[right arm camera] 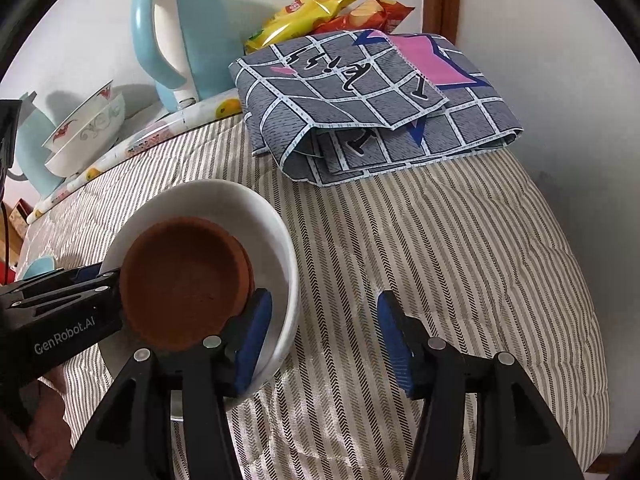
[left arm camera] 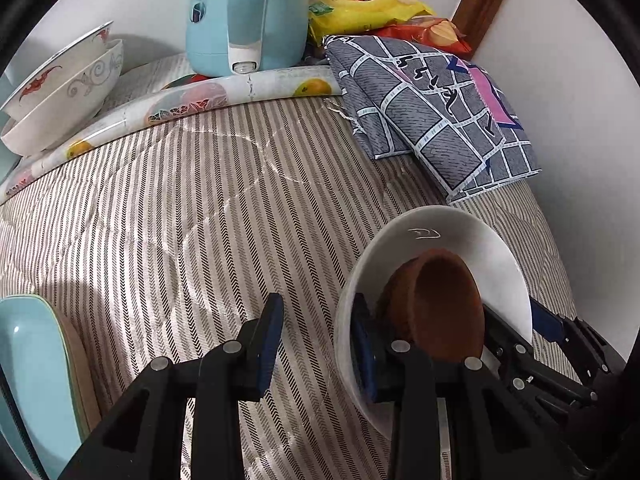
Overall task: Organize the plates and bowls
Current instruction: 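Close both grippers on the white bowl rim, then lift the white bowl with both grippers and carry it over the plate stack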
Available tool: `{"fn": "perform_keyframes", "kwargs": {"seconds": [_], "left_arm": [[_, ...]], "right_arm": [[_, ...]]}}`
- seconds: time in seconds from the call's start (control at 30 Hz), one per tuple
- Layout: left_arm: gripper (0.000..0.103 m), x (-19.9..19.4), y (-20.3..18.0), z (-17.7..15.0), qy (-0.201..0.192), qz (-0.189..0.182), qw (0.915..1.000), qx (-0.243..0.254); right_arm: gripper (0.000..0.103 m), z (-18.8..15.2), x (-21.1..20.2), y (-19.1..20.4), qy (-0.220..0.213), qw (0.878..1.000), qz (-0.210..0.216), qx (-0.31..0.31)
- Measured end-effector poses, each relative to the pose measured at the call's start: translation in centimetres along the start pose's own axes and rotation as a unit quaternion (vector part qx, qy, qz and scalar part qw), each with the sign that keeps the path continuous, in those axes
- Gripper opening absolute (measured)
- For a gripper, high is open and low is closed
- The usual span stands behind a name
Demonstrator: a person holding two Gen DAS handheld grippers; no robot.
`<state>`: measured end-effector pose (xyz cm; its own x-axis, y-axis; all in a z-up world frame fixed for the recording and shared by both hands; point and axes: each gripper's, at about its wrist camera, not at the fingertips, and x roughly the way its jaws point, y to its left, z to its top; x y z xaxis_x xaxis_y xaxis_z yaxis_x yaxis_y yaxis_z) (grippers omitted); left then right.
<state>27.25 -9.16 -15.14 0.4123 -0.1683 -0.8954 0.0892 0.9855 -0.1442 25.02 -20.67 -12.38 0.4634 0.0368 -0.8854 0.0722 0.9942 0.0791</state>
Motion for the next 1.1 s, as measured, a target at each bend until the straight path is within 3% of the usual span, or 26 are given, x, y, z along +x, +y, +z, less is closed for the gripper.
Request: {"fn": "perform_keyframes", "kwargs": {"seconds": [0.1,0.17,0.33,0.4,1.1], "left_arm": [[0.028,-0.1,0.1,-0.1,-0.006,-0.005,1.0,-0.003],[0.021,-0.1,0.1,-0.1,-0.008,-0.02,0.9998,-0.004],[0.011,-0.3,-0.2,-0.2,-0.016,-0.039,0.9991,-0.003],[0.01,-0.4,-0.4,-0.3,-0.021,-0.037,0.9991,0.0],[0.009,-1.3,-1.4,-1.5,-0.02,-0.045,0.9988,0.005]], "right_arm": [[0.054,-0.2,-0.1,0.0,-0.002,1.0,-0.002,0.003],[0.049,-0.3,-0.2,0.0,-0.003,1.0,0.005,0.004],[0.019,-0.5,-0.3,0.5,-0.005,0.999,0.037,0.014],[0.016,-0.6,-0.3,0.7,-0.009,0.999,0.043,0.021],[0.014,-2.2,-1.9,-0.3,-0.007,0.998,0.021,0.059]]}}
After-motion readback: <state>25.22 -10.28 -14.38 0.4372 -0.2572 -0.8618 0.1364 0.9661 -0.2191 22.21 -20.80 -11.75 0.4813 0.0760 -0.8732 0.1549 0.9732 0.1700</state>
